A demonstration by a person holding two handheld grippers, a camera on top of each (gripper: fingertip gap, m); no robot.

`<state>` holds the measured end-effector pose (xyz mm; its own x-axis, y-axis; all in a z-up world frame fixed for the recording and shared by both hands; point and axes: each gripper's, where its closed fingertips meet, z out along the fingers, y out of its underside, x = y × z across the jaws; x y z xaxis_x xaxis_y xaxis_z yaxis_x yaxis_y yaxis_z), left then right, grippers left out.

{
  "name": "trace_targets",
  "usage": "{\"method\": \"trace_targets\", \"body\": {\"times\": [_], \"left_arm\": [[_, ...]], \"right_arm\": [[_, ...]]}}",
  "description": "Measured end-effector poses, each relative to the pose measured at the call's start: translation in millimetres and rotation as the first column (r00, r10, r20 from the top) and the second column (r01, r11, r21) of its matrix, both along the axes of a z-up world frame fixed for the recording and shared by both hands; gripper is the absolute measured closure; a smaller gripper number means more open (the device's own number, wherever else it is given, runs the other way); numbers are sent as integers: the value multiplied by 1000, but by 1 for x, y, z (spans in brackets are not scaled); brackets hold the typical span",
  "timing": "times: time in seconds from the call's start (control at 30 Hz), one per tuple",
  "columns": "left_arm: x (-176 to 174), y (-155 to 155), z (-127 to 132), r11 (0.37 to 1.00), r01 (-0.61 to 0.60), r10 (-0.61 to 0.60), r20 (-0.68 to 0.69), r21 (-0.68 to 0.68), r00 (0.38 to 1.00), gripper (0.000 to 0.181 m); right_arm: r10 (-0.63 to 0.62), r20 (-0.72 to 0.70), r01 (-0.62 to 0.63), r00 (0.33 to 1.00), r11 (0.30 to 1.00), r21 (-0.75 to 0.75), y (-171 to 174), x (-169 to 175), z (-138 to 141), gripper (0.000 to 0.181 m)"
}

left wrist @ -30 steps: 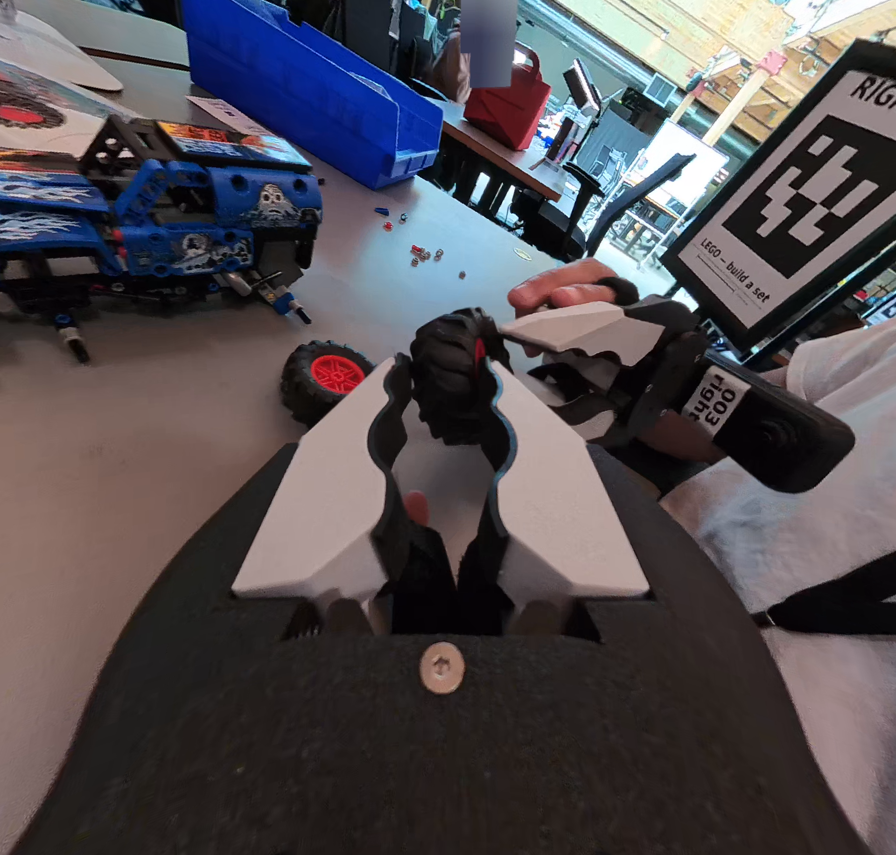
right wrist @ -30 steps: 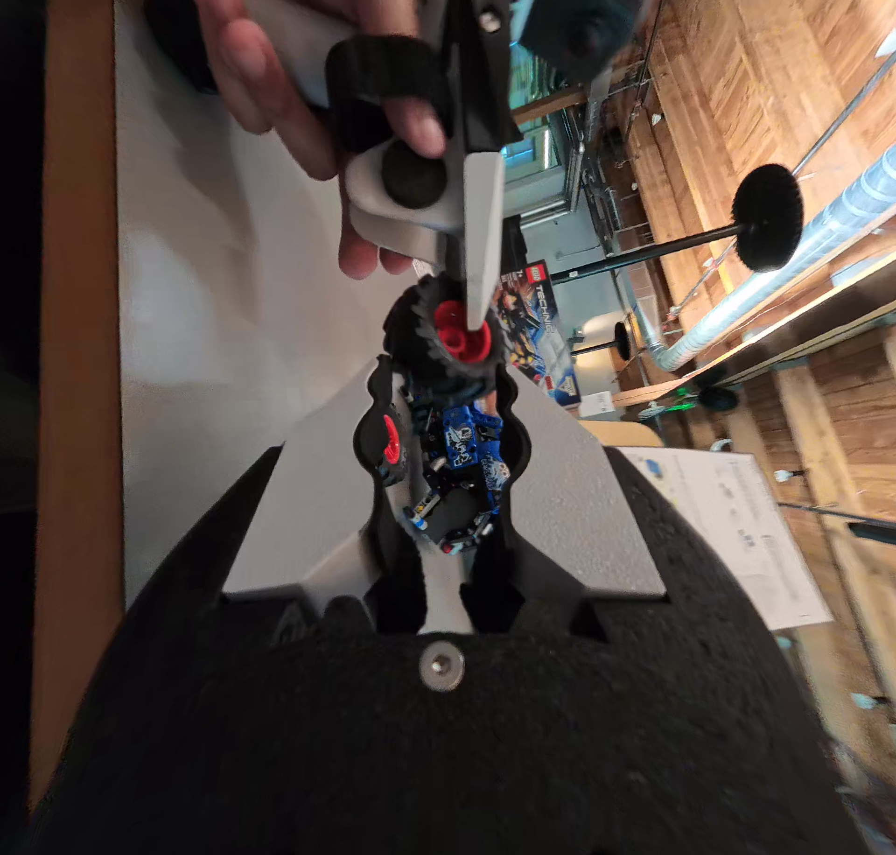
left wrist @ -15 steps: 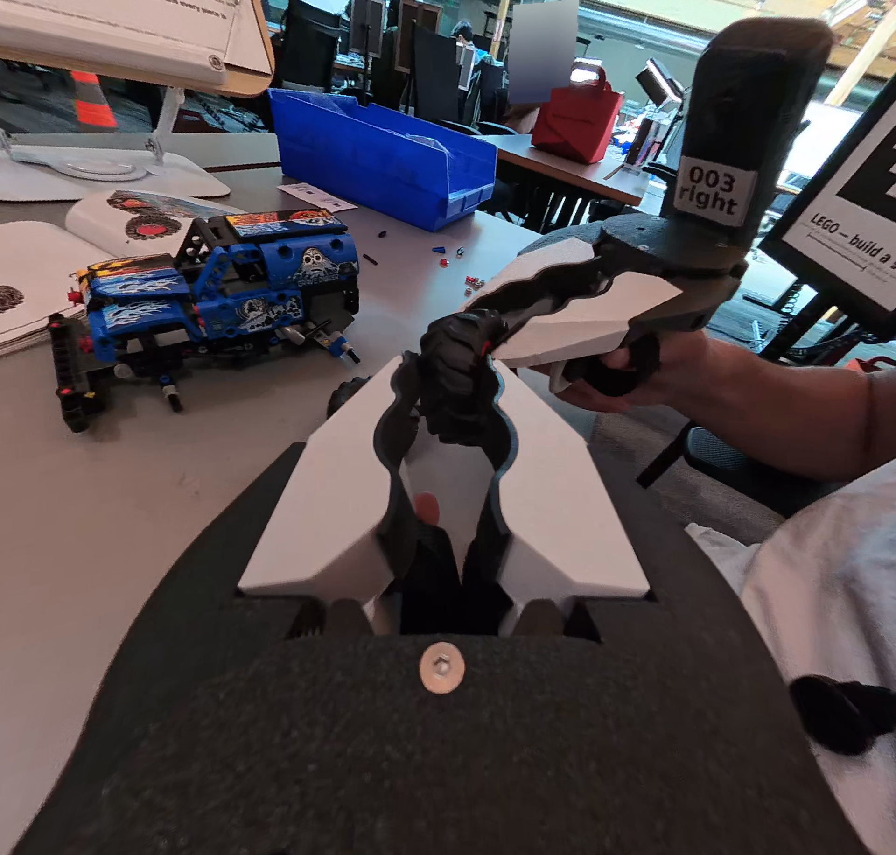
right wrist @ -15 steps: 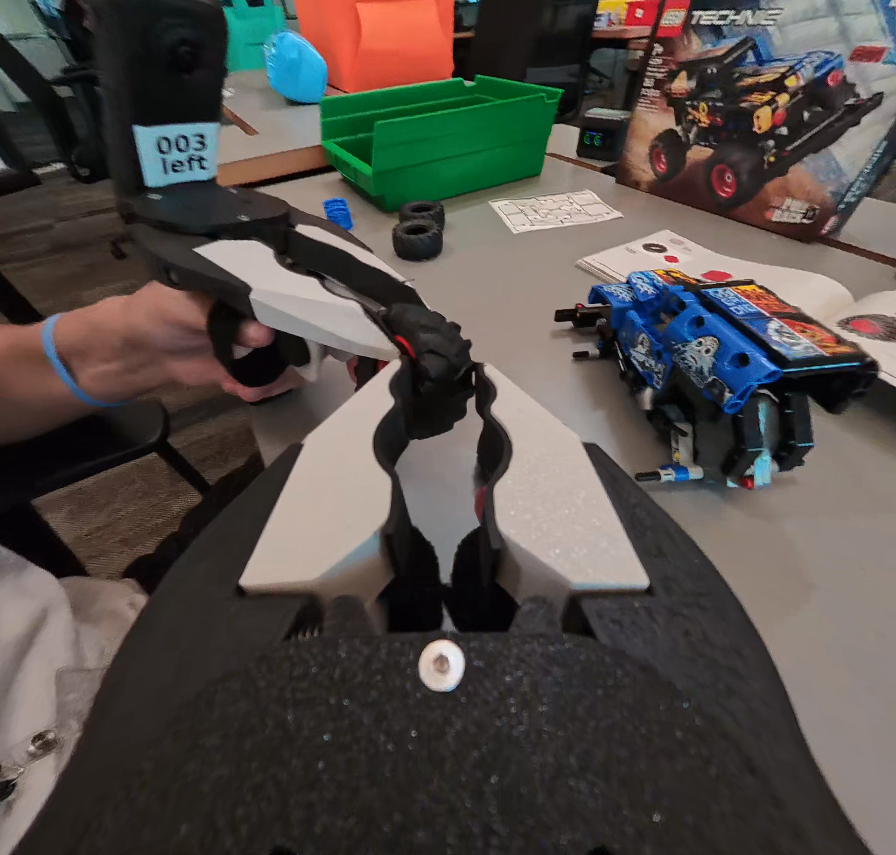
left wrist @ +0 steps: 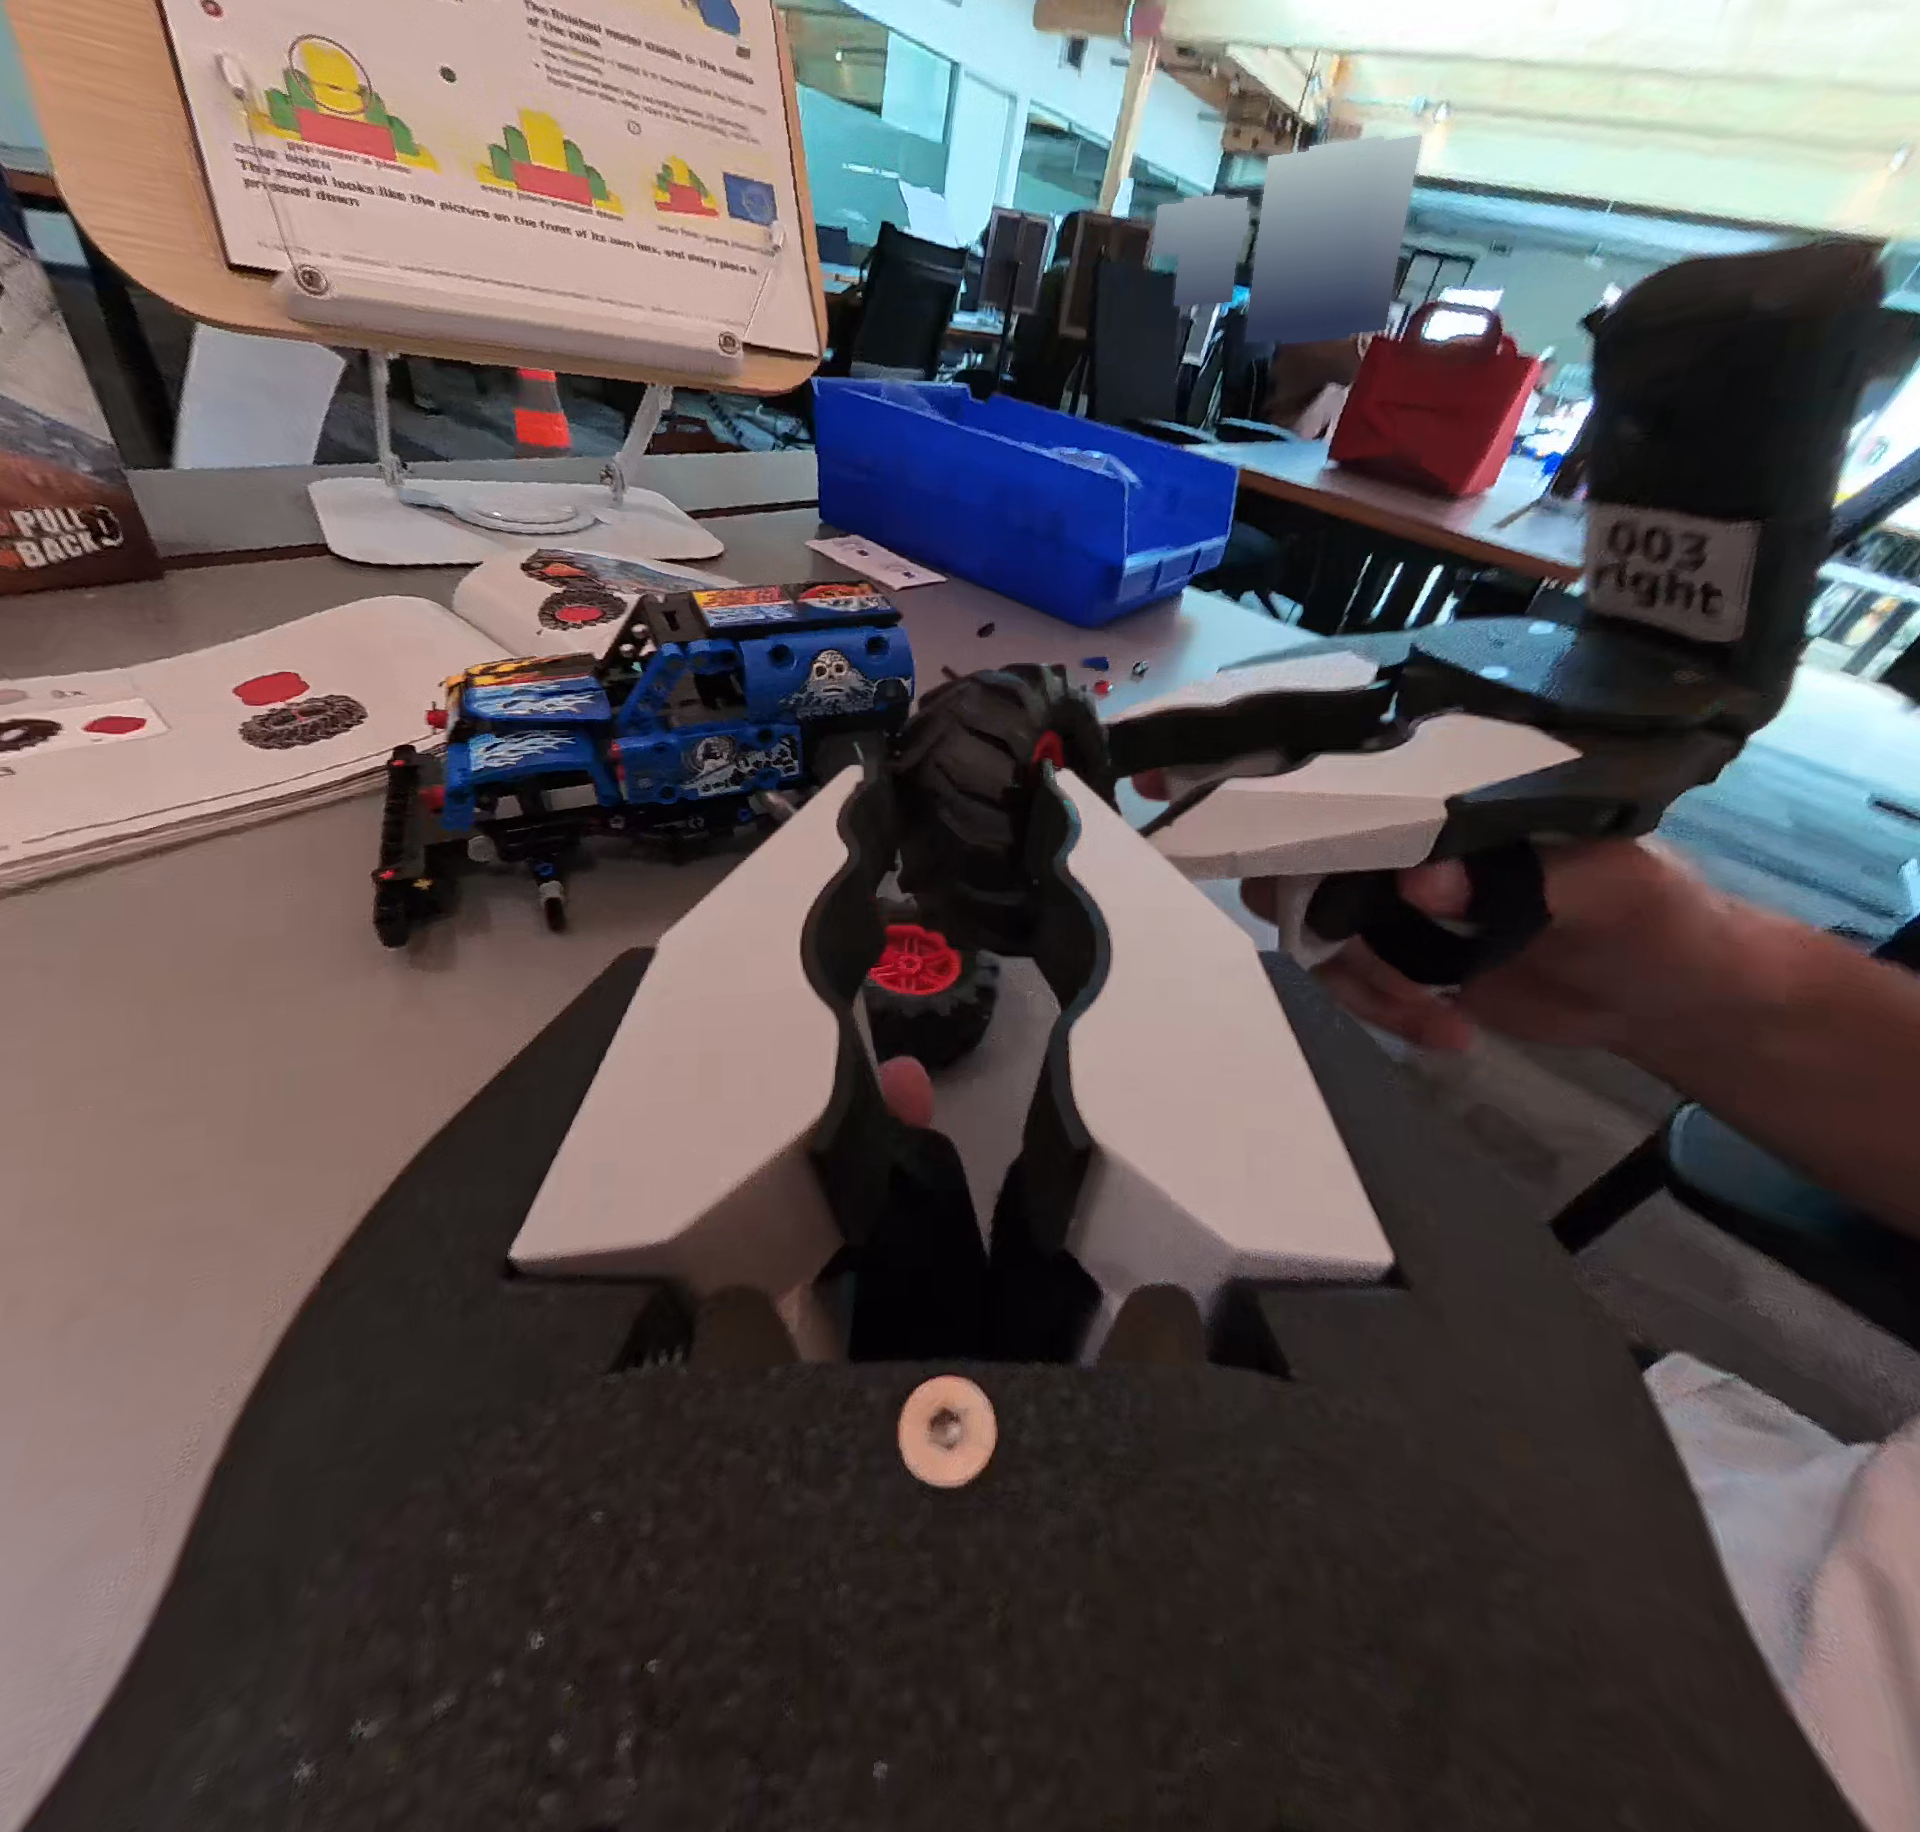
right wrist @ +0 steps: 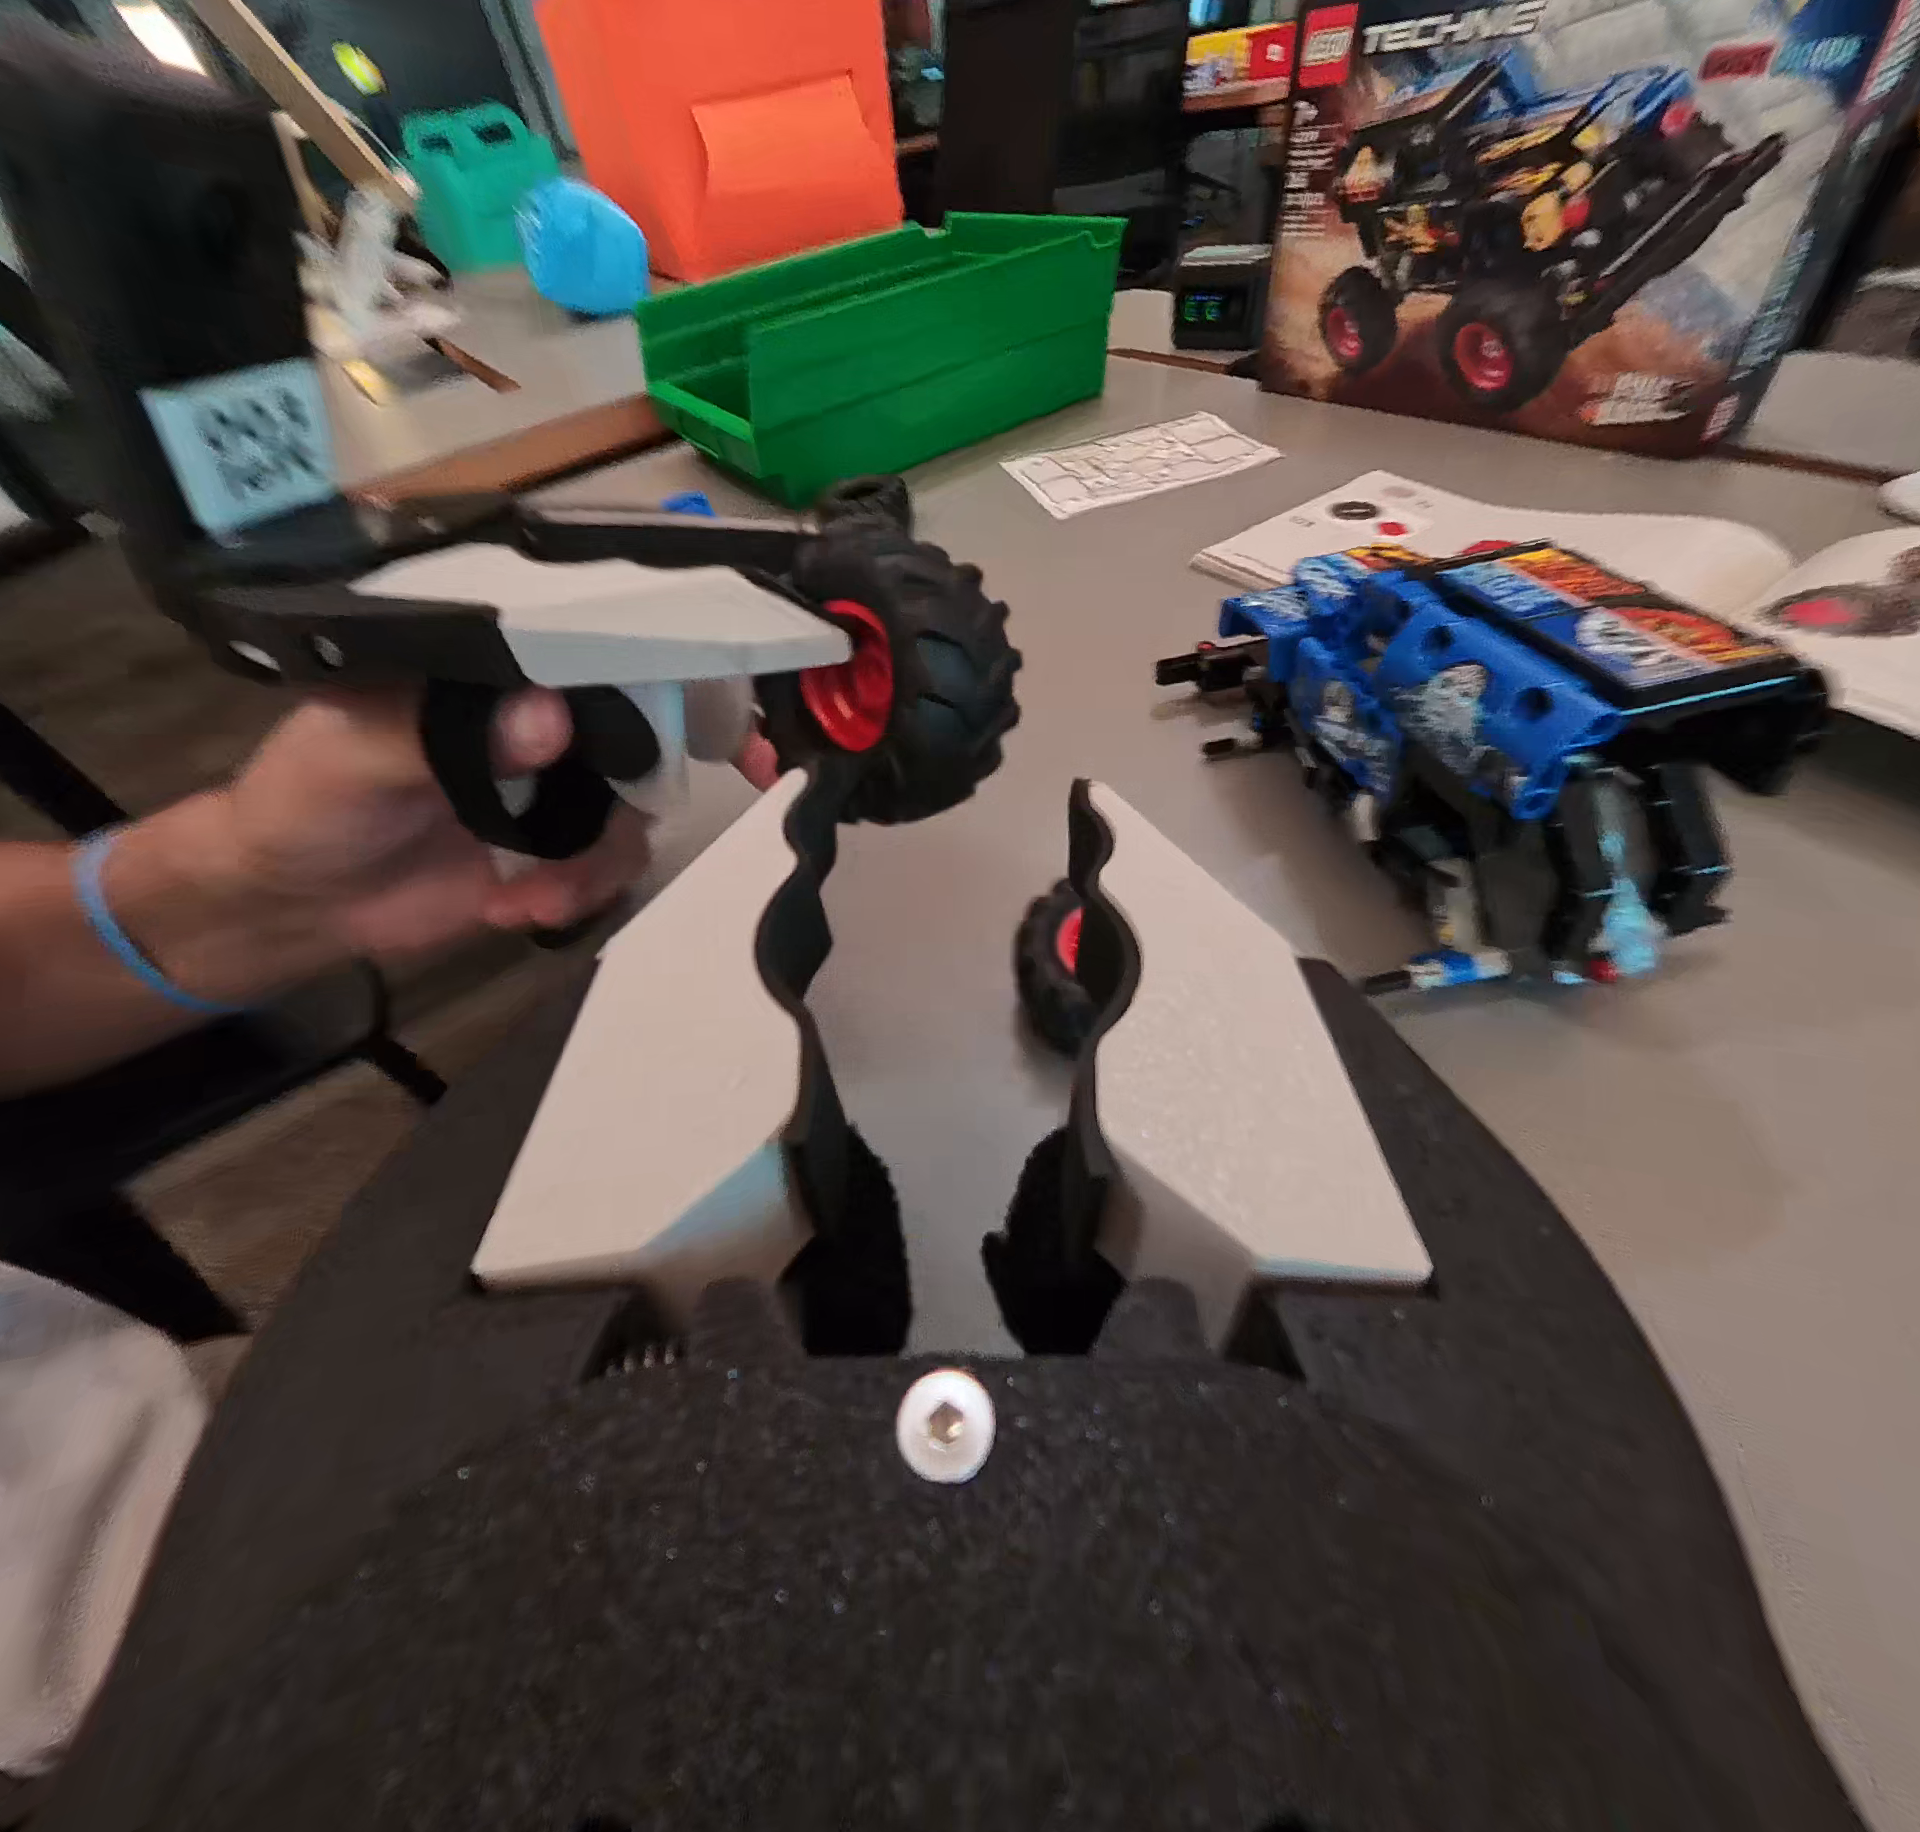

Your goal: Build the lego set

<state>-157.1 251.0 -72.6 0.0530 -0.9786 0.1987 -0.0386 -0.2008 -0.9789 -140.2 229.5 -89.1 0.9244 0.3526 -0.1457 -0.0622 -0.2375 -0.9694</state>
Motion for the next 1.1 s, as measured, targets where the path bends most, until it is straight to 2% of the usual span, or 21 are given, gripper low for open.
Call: {"method": "trace_targets", "body": {"times": [0.1, 0.2, 0.37, 0.53, 0.63, 0.67, 0.7, 0.77, 0.8, 0.87, 0.9, 0.93, 1.0, 1.03, 1.1], "left_arm": [[2, -11, 2, 986, 73, -63, 68, -153, 996, 158], [2, -19, -1, 961, 144, -126, 89, -234, 988, 157], [1, -25, 6, 970, 176, -159, 108, -166, 981, 157], [2, -26, 5, 942, 226, -203, 114, -250, 973, 157], [2, -26, 6, 931, 234, -206, 124, -280, 971, 158], [3, -23, 3, 938, 211, -188, 108, -274, 976, 158], [4, -19, -1, 944, 184, -164, 96, -275, 982, 158], [3, -12, -4, 948, 140, -117, 96, -286, 988, 158], [2, -10, -1, 958, 119, -92, 111, -259, 990, 158], [-1, -13, 11, 980, 97, -67, 172, -173, 983, 158], [0, -16, 12, 982, 93, -64, 173, -163, 983, 158], [2, -19, 12, 980, 96, -64, 177, -176, 982, 157], [2, -22, 15, 973, 93, -44, 226, -212, 973, 157], [2, -23, 15, 975, 89, -43, 223, -203, 974, 157], [5, -26, 11, 984, 94, -68, 166, -153, 984, 157]], "right_arm": [[88, -175, -90, 981, 996, -4, -1, -15, 5, 148], [144, -321, -143, 936, 989, 26, -5, -13, 13, 153], [231, -451, -259, 862, 966, -1, -13, -18, 15, 155], [283, -549, -330, 787, 944, 14, -17, -20, 13, 156], [319, -621, -379, 716, 925, 38, -18, -20, 15, 156], [300, -625, -364, 721, 931, 27, -15, -19, 12, 156], [259, -597, -322, 759, 947, 0, -10, -18, 7, 155], [137, -445, -197, 885, 976, -91, -1, -15, -6, 154], [86, -416, -146, 905, 983, -115, 0, -13, -5, 153], [23, -472, -92, 882, 988, -125, -1, -12, 7, 142], [8, -501, -93, 866, 985, -144, -2, -14, 6, 143], [15, -542, -114, 840, 982, -149, -3, -19, 7, 153], [27, -617, -134, 786, 983, -127, -4, -23, 11, 154], [34, -584, -124, 811, 986, -114, -4, -21, 10, 155], [38, -433, -102, 901, 987, -126, -6, -14, 6, 156]]}}
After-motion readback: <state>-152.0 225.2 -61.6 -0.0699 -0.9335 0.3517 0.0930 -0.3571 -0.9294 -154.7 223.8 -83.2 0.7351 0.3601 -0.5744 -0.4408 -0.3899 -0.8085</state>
